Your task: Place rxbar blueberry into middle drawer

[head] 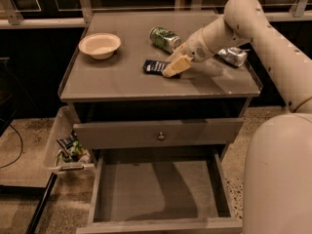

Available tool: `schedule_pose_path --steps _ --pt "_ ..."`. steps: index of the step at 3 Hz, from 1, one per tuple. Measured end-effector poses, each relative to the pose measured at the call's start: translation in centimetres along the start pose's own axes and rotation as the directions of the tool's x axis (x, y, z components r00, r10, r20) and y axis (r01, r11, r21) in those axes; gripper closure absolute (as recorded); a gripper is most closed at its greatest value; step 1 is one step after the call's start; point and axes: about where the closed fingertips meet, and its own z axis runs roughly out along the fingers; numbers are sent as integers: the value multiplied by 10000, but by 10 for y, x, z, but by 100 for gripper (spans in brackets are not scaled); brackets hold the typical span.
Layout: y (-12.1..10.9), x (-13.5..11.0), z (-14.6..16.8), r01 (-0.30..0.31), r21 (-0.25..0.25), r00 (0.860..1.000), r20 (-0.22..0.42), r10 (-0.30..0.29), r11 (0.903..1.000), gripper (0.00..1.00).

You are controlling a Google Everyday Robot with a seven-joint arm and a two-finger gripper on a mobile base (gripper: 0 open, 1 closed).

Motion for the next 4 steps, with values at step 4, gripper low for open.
schedule_pose_path --steps 4 --pt "9 0 1 25 -170 9999 130 -23 9999 100"
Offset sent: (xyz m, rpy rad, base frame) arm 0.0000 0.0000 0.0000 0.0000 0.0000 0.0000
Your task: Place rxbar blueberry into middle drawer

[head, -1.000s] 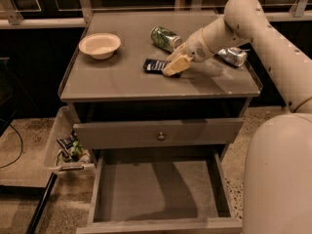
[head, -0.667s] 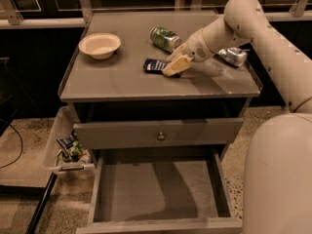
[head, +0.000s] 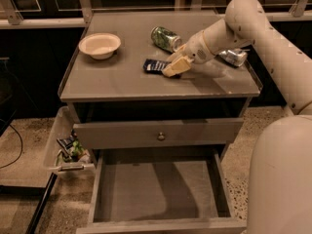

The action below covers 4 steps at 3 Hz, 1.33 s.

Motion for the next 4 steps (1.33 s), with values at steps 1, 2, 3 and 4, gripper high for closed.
schedule_pose_path --steps 1,2,3,4 --pt "13 3 -13 92 61 9999 94 -93 9999 100" --pt "28 7 -31 165 252 9997 187 -169 9995 100" --pt "46 11 -51 340 458 9990 291 -354 9984 100" --pt "65 20 -65 435 613 9984 337 -457 9972 100"
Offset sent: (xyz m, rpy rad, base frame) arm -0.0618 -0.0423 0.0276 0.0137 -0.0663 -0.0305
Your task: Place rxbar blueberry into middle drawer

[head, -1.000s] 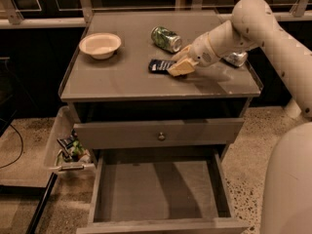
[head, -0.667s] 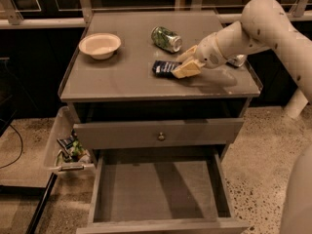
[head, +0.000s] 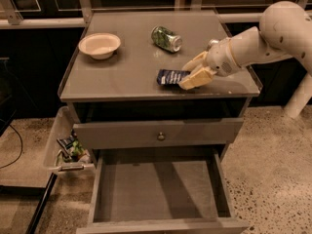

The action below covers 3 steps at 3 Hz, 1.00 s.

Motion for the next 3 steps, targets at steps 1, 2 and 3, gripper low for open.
schedule_pose_path --steps 1,2,3 --pt "18 13 -10 103 142 9999 26 -103 9998 100" --pt "34 32 -19 65 318 10000 -17 -65 9995 100" --pt "60 63 -33 -272 449 9991 -307 286 9986 100"
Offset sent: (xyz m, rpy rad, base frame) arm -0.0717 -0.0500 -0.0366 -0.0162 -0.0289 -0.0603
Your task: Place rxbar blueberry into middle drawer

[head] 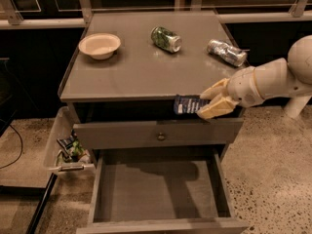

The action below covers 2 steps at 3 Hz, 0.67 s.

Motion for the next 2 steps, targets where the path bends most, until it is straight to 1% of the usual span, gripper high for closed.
schedule_pose_path --steps 1,2 --pt "23 24 -8 -271 -22 9995 -161 270 9996 100" --pt "29 27 -5 4 -121 9992 -399 -9 9999 100"
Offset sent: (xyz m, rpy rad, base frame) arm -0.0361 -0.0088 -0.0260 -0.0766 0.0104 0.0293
